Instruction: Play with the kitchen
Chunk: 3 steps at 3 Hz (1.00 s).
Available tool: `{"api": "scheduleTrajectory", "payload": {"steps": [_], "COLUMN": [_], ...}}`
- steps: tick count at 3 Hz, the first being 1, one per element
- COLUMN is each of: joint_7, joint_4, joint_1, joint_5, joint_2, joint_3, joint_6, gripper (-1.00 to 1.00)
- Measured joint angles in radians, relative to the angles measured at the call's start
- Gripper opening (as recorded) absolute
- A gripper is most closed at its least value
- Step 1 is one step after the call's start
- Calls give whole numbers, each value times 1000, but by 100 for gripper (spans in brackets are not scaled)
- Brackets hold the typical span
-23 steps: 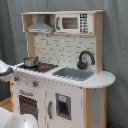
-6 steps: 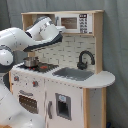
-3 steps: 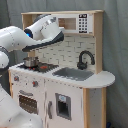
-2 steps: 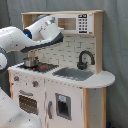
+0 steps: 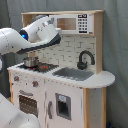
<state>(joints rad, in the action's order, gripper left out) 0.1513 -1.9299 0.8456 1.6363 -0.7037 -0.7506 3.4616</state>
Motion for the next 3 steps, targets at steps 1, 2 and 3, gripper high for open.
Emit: {"api": "scheduleTrajectory", "payload": {"steps": [1, 2, 3], "joint_7": [-3, -26, -39], "joint_4": [0, -2, 0], "joint_1": [-3, -10, -9], "joint_5": [0, 0, 0], "joint_2": [-4, -31, -110], "joint_3": [0, -1, 45], "joint_6": [-1, -1, -46], "gripper": [100, 100, 100]}}
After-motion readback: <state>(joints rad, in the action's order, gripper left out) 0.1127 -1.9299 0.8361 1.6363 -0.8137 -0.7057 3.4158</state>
